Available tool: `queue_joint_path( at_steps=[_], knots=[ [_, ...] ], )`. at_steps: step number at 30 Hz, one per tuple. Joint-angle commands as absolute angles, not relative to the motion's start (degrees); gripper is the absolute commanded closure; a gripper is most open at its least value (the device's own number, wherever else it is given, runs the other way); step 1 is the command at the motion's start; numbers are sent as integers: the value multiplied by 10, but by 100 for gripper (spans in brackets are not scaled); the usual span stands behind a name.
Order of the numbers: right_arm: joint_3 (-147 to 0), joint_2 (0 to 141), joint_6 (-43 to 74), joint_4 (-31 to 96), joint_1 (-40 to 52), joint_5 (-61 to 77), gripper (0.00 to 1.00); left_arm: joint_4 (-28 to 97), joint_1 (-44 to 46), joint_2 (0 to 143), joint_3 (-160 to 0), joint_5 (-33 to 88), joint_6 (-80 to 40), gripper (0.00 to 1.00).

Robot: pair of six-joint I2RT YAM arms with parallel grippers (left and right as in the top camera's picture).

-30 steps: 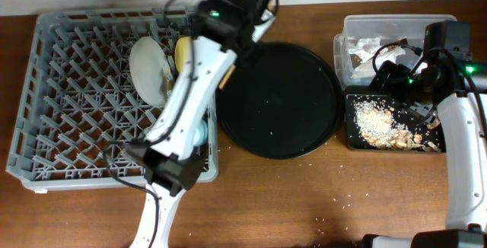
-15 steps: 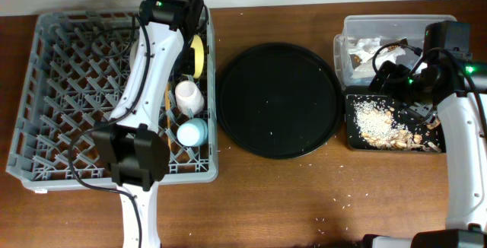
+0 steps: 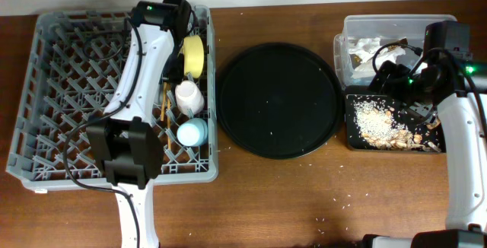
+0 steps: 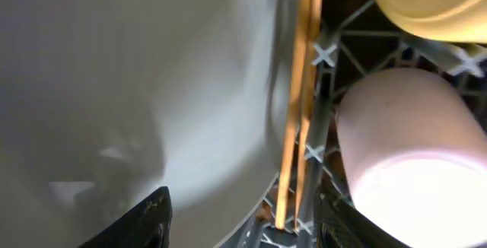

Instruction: Sort waste into correct bins and load items into the dishwasher rack

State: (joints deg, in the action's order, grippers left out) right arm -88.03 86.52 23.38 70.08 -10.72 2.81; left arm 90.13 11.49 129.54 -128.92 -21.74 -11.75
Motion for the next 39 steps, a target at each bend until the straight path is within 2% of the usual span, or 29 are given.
queue_joint_path(
  at_steps=[1, 6, 7, 8, 16, 22, 24, 27, 30, 35, 39],
  knots=[
    [-886, 866, 234, 701, -110, 23, 1, 954, 111, 1240, -1375, -155, -91, 41],
    [-886, 866, 234, 701, -110, 23, 2, 955, 111, 1073, -1412, -154, -91, 39],
    [-886, 866, 234, 701, -110, 23, 1, 947, 111, 1036, -1412, -154, -91, 2],
    [-886, 866, 234, 701, -110, 23, 1, 939, 111, 994, -1412, -154, -91, 0],
    [-886, 854, 234, 701, -107, 23, 1, 967, 111, 844, -1412, -152, -91, 0],
    [-846, 699, 223, 684, -13, -6, 1, 967, 111, 809, -1412, -152, -91, 0],
    [-769, 626, 223, 613, 12, -35, 1, 967, 111, 809, -1412, -152, -91, 0],
    [-547, 486, 223, 361, 15, -41, 2, 967, 111, 809, -1412, -152, -91, 0],
    [-367, 361, 223, 207, 16, -30, 2, 967, 111, 809, -1412, -152, -91, 0],
    [-143, 139, 186, 88, 16, -26, 1, 967, 111, 809, -1412, -152, -91, 1],
    [-64, 61, 152, 39, 16, -20, 1, 967, 111, 809, -1411, -152, -91, 0]
  ],
)
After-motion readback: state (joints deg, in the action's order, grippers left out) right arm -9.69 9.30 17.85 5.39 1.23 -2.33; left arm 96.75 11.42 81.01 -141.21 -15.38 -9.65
